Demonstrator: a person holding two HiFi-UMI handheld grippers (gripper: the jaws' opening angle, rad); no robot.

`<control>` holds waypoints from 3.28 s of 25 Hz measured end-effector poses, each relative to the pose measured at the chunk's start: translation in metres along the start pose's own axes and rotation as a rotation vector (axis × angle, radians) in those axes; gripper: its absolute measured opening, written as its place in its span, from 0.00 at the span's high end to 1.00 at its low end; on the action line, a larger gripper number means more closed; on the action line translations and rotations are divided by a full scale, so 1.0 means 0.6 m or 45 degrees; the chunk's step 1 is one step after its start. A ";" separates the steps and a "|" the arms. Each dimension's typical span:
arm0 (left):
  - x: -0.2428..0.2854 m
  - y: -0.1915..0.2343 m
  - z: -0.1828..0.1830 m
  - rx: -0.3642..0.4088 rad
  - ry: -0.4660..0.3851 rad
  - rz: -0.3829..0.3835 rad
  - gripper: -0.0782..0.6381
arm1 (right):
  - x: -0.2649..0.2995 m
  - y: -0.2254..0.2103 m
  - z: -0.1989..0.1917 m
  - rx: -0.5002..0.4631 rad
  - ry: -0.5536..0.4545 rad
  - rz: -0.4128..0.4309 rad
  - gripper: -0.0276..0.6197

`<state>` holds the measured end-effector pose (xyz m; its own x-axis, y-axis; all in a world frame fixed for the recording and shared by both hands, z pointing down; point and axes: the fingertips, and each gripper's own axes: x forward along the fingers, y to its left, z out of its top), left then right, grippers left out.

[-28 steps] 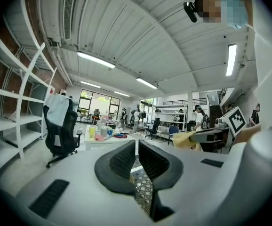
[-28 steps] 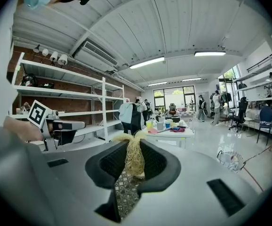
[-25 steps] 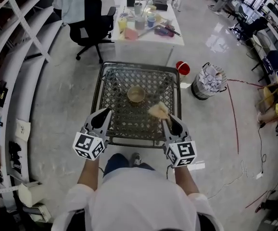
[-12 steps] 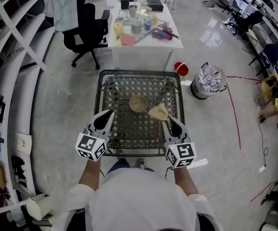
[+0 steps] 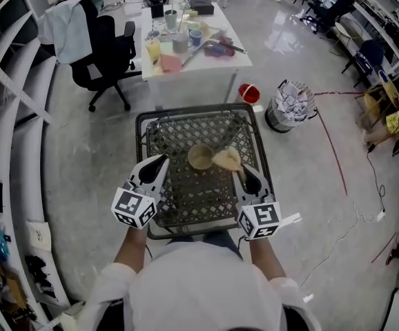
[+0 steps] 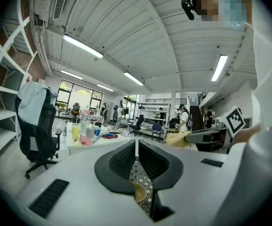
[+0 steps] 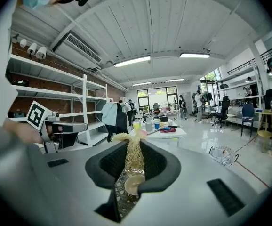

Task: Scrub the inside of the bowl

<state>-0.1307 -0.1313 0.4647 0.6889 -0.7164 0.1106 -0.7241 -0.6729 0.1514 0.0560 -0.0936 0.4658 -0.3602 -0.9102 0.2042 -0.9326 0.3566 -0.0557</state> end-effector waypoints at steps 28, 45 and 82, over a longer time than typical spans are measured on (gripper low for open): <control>0.144 0.056 -0.045 -0.039 0.070 0.124 0.83 | 0.107 -0.088 -0.015 -0.017 0.100 0.126 0.82; 0.237 0.076 -0.182 -0.112 0.344 0.082 0.83 | 0.153 -0.093 -0.042 0.013 0.174 0.188 0.82; 0.248 0.083 -0.522 -0.697 0.978 0.240 0.66 | 0.175 -0.103 -0.091 0.019 0.260 0.231 0.82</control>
<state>-0.0535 -0.2138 0.7960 0.5382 -0.3567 0.7636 -0.8427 -0.2407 0.4815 0.0769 -0.1998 0.5438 -0.5109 -0.7700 0.3821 -0.8540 0.5054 -0.1236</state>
